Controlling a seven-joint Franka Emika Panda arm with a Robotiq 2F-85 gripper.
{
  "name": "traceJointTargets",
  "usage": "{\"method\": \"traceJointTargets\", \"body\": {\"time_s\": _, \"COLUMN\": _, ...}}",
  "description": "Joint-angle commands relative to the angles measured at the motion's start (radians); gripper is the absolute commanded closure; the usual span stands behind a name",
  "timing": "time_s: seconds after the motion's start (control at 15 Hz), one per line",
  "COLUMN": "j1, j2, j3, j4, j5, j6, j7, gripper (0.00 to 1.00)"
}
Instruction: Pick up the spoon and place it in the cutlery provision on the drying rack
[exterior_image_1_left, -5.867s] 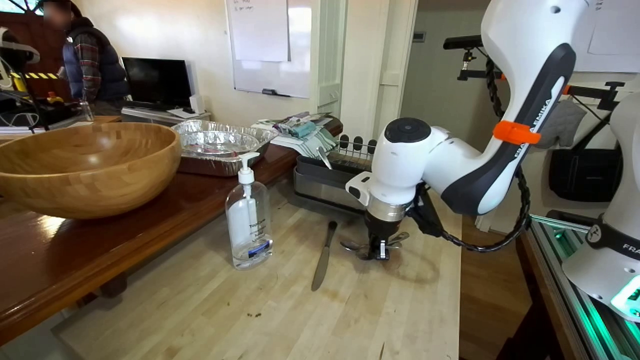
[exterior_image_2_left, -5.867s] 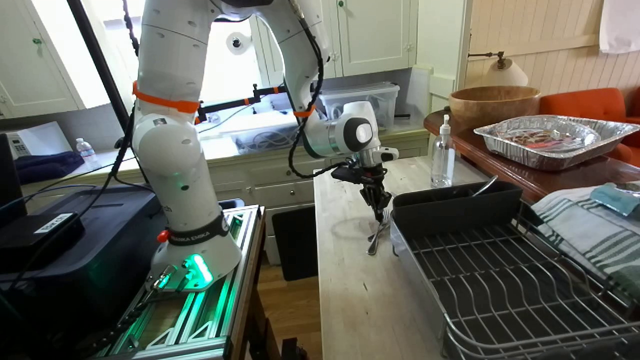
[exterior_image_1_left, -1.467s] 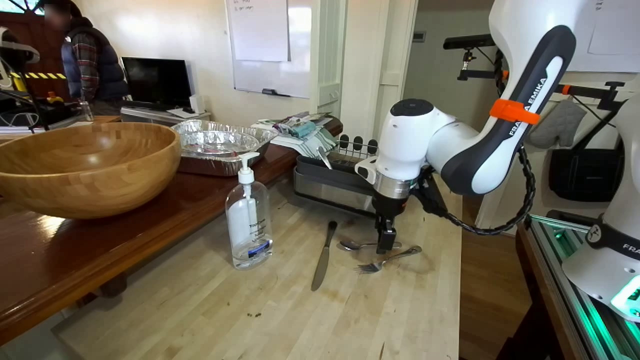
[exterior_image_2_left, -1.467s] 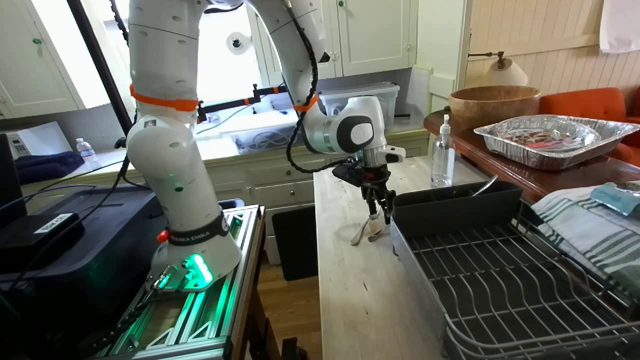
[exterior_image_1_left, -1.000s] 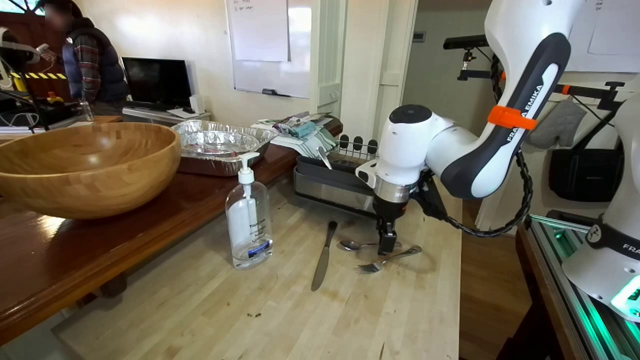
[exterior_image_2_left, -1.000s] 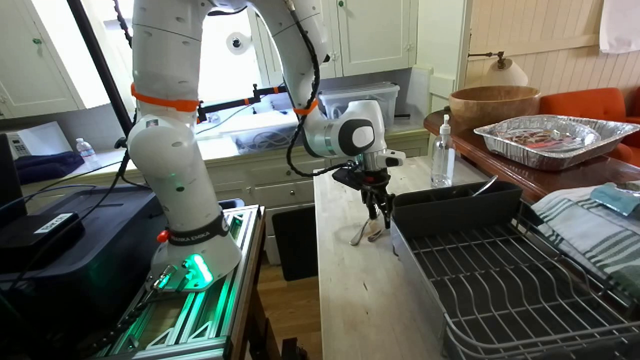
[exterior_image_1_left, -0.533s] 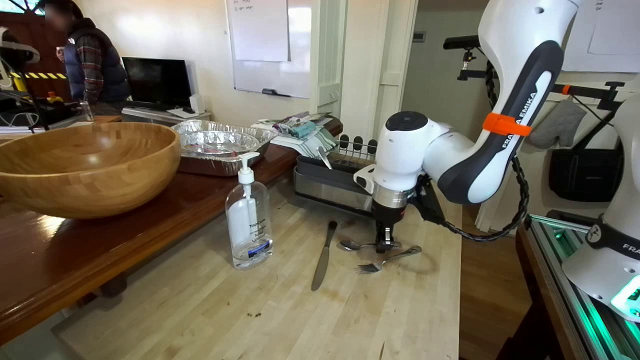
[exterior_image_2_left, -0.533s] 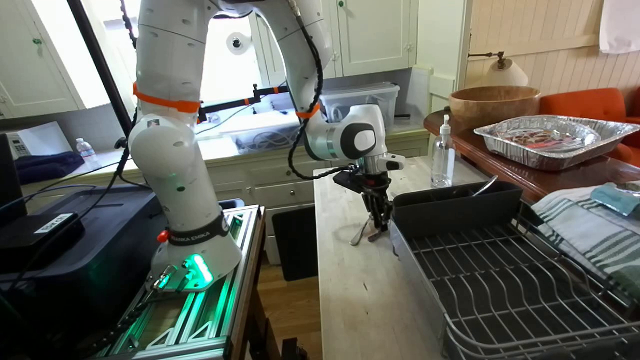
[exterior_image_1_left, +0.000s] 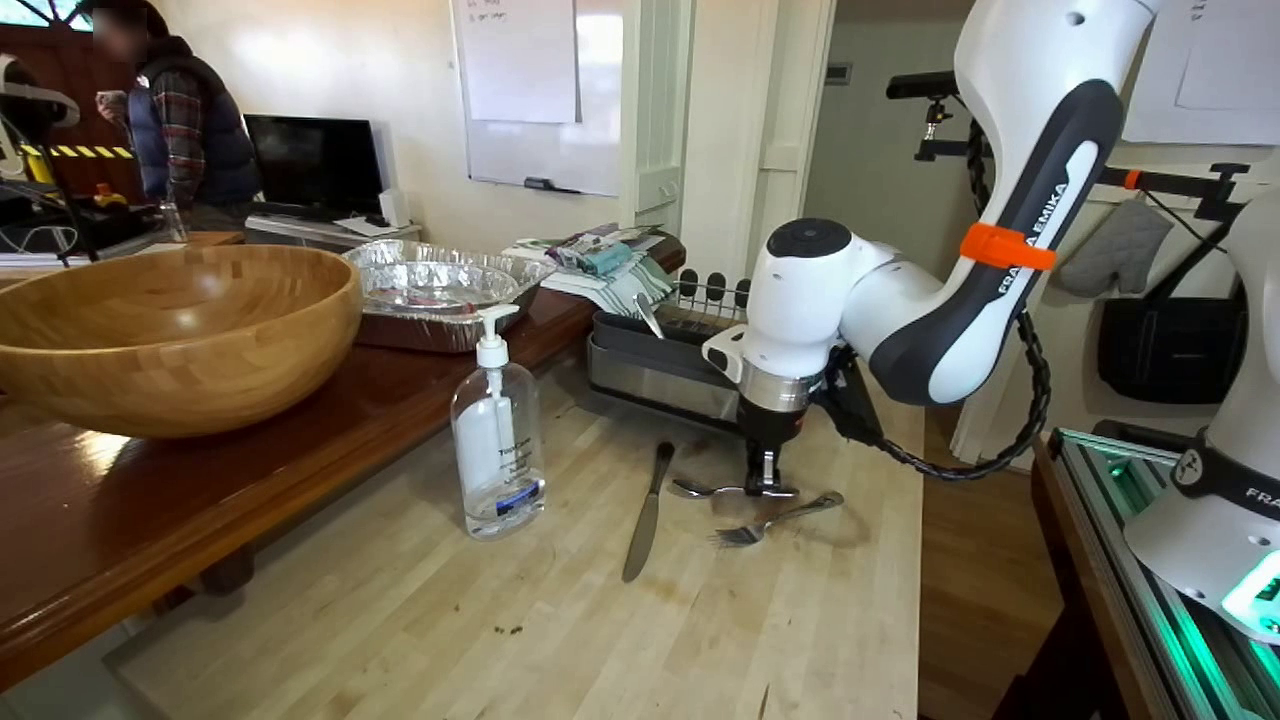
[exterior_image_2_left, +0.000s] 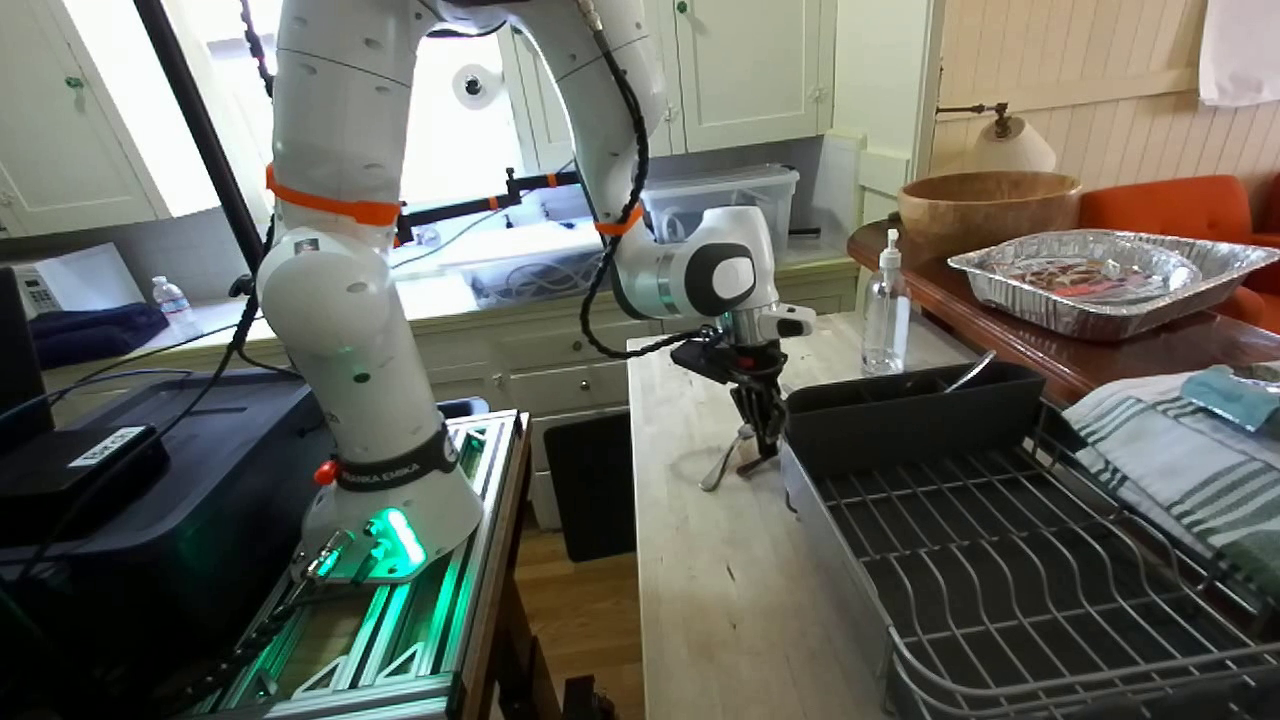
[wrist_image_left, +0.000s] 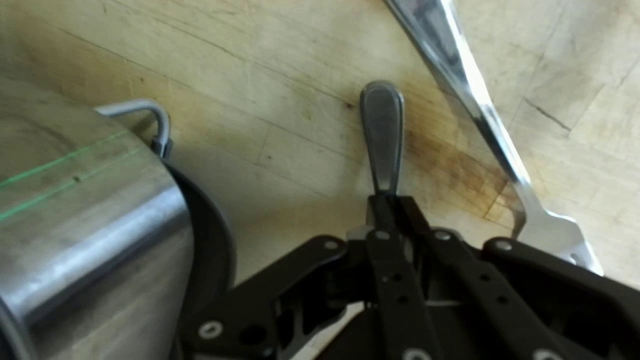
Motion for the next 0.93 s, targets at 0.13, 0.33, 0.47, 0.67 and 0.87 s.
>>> {"method": "traceJointTargets", "body": {"time_s": 0.13, "j1": 0.003, "j2": 0.032, "j3": 0.008, "j4": 0.012, "j5": 0.002, "j6": 0.009, "j7": 0.002, "gripper": 0.99}}
{"method": "traceJointTargets", "body": {"time_s": 0.33, "j1": 0.004, "j2": 0.038, "j3": 0.009, "j4": 0.013, "j5": 0.001, "j6": 0.008, "j7": 0.004, "gripper": 0.62}}
{"method": "traceJointTargets", "body": {"time_s": 0.47, "j1": 0.016, "j2": 0.036, "j3": -0.006, "j4": 0.013, "j5": -0.016, "j6": 0.017, "j7": 0.023, "gripper": 0.56}}
{"method": "traceJointTargets", "body": {"time_s": 0.67, "j1": 0.028, "j2": 0.038, "j3": -0.023, "j4": 0.014, "j5": -0.027, "j6": 0.023, "j7": 0.035, "gripper": 0.34}}
{"method": "traceJointTargets", "body": {"time_s": 0.87, "j1": 0.032, "j2": 0.046, "j3": -0.029, "j4": 0.017, "j5": -0.024, "j6": 0.03, "j7": 0.032, "gripper": 0.16}}
